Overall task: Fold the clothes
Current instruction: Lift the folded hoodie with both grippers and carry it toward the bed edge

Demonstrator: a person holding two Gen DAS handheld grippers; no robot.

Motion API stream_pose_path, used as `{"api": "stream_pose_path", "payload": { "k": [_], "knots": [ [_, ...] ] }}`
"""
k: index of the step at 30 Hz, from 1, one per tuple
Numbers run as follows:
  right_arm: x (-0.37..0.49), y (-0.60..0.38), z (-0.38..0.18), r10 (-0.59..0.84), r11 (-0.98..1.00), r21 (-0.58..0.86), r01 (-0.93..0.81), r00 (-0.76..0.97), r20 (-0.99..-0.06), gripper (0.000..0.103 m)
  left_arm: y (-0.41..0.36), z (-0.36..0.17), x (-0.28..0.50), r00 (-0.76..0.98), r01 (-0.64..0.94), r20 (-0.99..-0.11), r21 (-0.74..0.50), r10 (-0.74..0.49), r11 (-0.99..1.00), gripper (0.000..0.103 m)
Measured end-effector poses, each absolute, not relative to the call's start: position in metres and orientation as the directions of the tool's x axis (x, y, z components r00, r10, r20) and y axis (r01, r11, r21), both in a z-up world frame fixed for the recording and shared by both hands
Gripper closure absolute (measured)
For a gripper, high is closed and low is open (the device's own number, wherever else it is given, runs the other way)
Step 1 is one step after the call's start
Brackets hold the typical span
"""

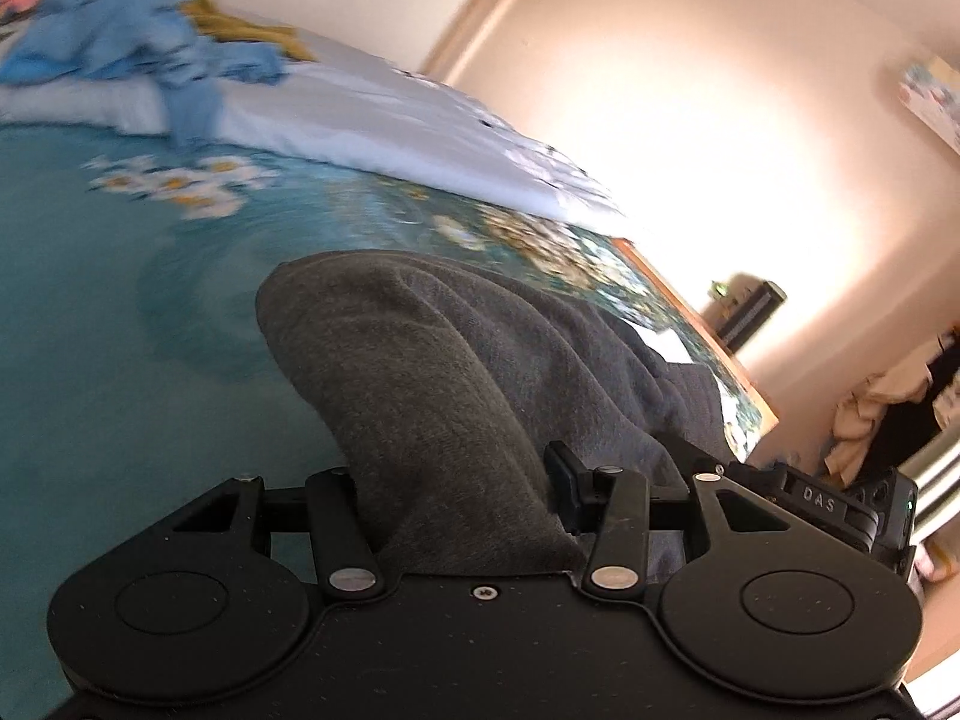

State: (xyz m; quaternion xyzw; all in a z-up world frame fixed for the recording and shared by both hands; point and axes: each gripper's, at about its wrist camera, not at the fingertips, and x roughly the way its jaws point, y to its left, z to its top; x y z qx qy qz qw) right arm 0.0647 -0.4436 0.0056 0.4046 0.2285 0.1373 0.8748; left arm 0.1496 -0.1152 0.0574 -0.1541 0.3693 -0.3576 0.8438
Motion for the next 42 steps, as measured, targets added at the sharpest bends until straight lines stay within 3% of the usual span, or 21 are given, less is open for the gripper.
{"api": "stream_pose_path", "payload": {
  "k": [9, 19, 27, 30, 37, 42],
  "knots": [
    [0.073, -0.568, 0.042, 0.298, 0.718, 0.696, 0.015, 0.897, -0.327, 0.072, -0.253, 0.069, 0.2, 0.327, 0.631, -0.433, -0.561, -0.84, 0.536, 0.057],
    [0.118, -0.719, 0.094, 0.154, 0.861, 0.493, 0.125, 0.86, -0.487, 0.072, -0.423, 0.074, 0.24, 0.163, 0.732, -0.323, -0.594, -0.932, 0.333, 0.057],
    [0.16, -0.802, 0.12, 0.078, 0.927, 0.343, 0.151, 0.816, -0.572, 0.072, -0.521, 0.059, 0.254, 0.158, 0.778, -0.238, -0.568, -0.958, 0.269, 0.055],
    [0.174, -0.822, 0.113, 0.068, 0.941, 0.304, 0.148, 0.797, -0.6, 0.071, -0.546, 0.04, 0.255, 0.178, 0.784, -0.239, -0.552, -0.955, 0.285, 0.054],
    [0.194, -0.847, 0.042, 0.062, 0.935, 0.289, 0.204, 0.71, -0.701, 0.069, -0.565, -0.013, 0.244, 0.178, 0.786, -0.333, -0.518, -0.926, 0.338, 0.051],
    [0.182, -0.862, 0.02, 0.049, 0.912, 0.319, 0.257, 0.705, -0.708, 0.06, -0.564, -0.032, 0.237, 0.191, 0.799, -0.385, -0.474, -0.903, 0.371, 0.042]
  ]
}}
